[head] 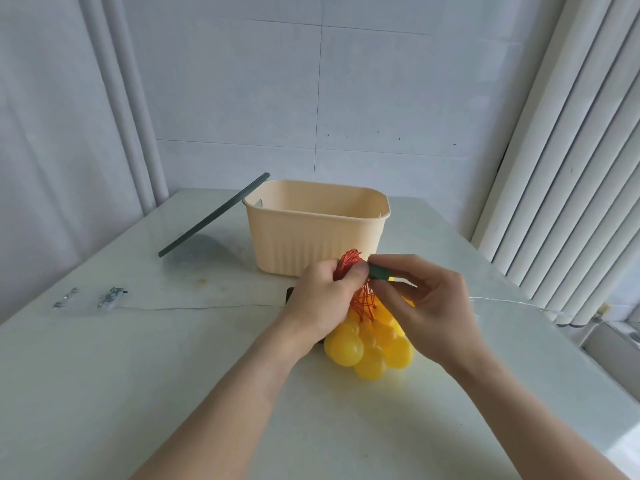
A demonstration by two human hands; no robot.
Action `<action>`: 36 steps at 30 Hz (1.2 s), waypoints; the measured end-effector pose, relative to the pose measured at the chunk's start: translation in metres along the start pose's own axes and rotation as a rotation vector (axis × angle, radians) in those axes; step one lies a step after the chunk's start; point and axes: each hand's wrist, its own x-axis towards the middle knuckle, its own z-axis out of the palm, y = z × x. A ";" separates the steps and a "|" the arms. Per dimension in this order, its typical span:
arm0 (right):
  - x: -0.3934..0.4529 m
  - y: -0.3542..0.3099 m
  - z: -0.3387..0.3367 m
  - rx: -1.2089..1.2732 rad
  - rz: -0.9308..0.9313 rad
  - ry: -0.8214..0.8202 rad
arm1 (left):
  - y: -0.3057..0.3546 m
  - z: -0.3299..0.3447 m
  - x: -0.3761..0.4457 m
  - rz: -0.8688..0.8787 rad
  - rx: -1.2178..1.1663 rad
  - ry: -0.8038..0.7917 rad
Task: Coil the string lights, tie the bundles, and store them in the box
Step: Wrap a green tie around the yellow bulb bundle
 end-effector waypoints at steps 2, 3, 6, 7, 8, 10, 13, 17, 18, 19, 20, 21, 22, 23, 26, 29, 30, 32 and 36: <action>0.000 -0.001 -0.001 0.067 0.021 0.011 | -0.002 -0.001 0.002 -0.007 0.016 0.013; 0.000 -0.002 -0.001 0.095 0.023 0.014 | -0.003 -0.001 0.003 0.002 0.034 0.028; 0.000 -0.004 -0.001 0.102 0.016 0.016 | -0.007 0.000 0.004 0.081 0.078 0.078; 0.000 -0.003 -0.001 0.079 0.025 0.028 | -0.008 0.000 0.004 0.110 0.096 0.095; 0.001 -0.002 0.000 0.049 0.035 0.052 | -0.009 0.001 0.004 0.134 0.114 0.119; 0.003 0.000 -0.001 -0.026 0.044 0.079 | -0.008 0.003 0.004 0.163 0.120 0.180; 0.003 0.000 -0.005 -0.071 0.019 0.017 | -0.005 0.003 0.004 0.186 0.109 0.259; 0.004 -0.002 -0.009 -0.103 0.040 -0.043 | -0.005 -0.001 0.005 0.142 0.025 0.328; 0.005 -0.003 -0.009 -0.108 0.088 -0.073 | -0.005 -0.002 0.006 0.135 0.008 0.329; 0.005 -0.002 -0.010 -0.110 0.134 -0.111 | -0.004 -0.002 0.005 0.134 0.008 0.318; 0.005 0.000 -0.011 -0.130 0.160 -0.149 | -0.004 -0.002 0.004 0.143 0.023 0.297; 0.004 -0.001 -0.011 -0.157 0.172 -0.179 | -0.002 0.000 0.003 0.158 0.046 0.269; 0.003 -0.001 -0.009 -0.200 0.165 -0.190 | 0.000 0.003 0.001 0.173 0.066 0.238; 0.002 -0.003 -0.007 -0.226 0.164 -0.182 | 0.001 0.005 0.000 0.181 0.076 0.211; -0.001 -0.004 -0.003 -0.206 0.165 -0.103 | 0.000 0.007 0.000 0.184 0.049 0.162; 0.000 -0.007 -0.002 -0.122 0.151 -0.033 | -0.002 0.007 0.001 0.197 0.073 0.143; 0.000 -0.008 -0.003 -0.109 0.139 -0.038 | -0.002 0.007 0.000 0.204 0.091 0.140; -0.001 -0.010 -0.003 -0.071 0.145 -0.069 | -0.002 0.007 -0.001 0.213 0.117 0.143; -0.001 -0.012 -0.002 -0.064 0.262 0.012 | 0.003 0.005 -0.002 0.122 0.002 0.129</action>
